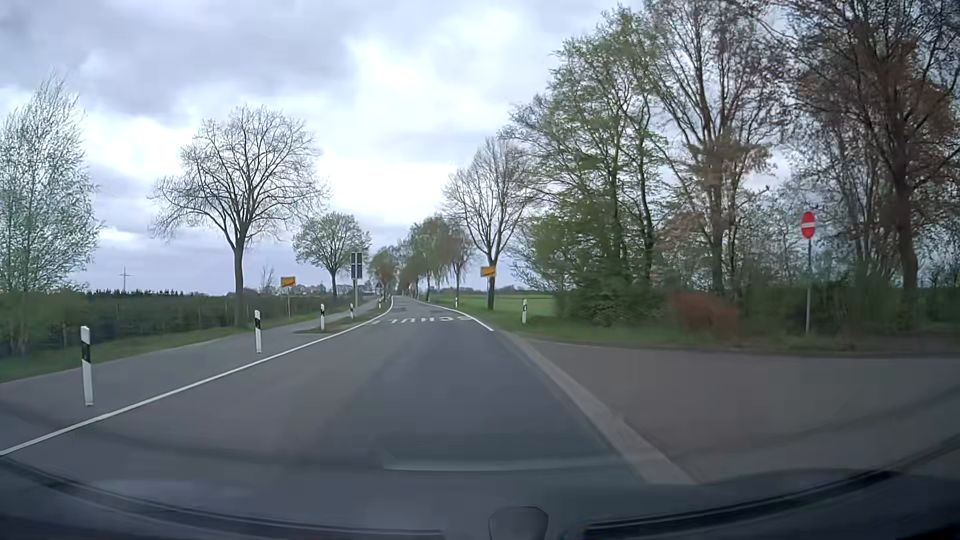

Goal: Follow the waypoints while adhering to traffic rules and regulations

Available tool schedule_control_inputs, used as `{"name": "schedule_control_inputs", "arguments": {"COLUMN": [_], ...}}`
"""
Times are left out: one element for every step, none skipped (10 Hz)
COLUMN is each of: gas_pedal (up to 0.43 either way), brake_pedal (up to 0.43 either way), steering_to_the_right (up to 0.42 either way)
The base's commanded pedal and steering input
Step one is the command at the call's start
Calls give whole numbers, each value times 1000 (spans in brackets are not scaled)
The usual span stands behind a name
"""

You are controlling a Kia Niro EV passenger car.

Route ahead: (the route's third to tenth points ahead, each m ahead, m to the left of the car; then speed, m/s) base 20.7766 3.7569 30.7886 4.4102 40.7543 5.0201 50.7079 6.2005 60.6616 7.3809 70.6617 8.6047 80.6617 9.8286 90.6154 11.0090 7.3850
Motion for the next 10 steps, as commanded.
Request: {"name": "schedule_control_inputs", "arguments": {"gas_pedal": [79,79,79,79,79,79,79,79,79,79], "brake_pedal": [0,0,0,0,0,0,0,0,0,0], "steering_to_the_right": [-14,-16,-16,-17,-16,-17,-16,-17,-17,-17]}}
